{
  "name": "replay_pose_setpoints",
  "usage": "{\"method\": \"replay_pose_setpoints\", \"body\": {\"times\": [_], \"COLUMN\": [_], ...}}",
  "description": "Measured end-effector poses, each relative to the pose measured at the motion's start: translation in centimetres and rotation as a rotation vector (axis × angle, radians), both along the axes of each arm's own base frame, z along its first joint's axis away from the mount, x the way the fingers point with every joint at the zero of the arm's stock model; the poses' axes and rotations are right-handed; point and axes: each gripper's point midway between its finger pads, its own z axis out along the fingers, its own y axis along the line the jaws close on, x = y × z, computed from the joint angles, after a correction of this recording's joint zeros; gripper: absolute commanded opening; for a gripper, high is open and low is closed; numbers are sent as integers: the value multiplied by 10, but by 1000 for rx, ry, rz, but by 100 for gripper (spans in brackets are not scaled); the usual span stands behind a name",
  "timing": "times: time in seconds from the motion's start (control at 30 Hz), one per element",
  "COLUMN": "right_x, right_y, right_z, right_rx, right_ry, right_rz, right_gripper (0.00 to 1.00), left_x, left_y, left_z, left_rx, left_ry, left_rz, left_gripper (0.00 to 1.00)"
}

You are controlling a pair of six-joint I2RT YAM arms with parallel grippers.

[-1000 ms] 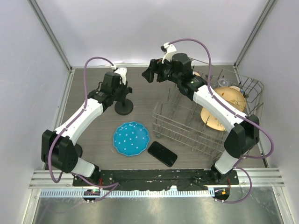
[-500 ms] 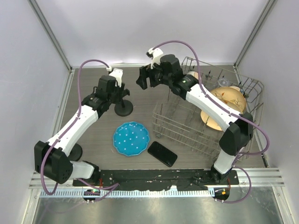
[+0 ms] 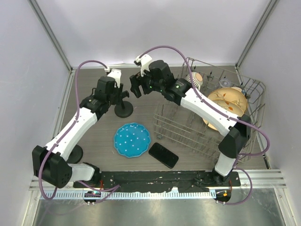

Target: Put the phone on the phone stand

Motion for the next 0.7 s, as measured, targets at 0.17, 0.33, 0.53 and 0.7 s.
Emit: {"method": "replay_pose_setpoints", "body": {"times": [0.17, 0.33, 0.53, 0.7], "right_x": [-18, -59, -126, -190], "right_y": [3, -1, -9, 2], "right_z": [0, -2, -22, -52], "right_rx": [-44, -78, -156, -223], "right_ry": [-11, -23, 5, 57], "right_rz": [-5, 10, 70, 173], "right_gripper": [81, 81, 82, 81], "left_x": [-3, -9, -21, -29], "left_y": [4, 9, 25, 42], "left_z": [9, 26, 68, 92], "left_rx": [-4, -42, -137, -200], "left_ry": [-19, -59, -176, -251], "left_rz": [13, 37, 105, 174], "left_gripper": [59, 68, 75, 79]}}
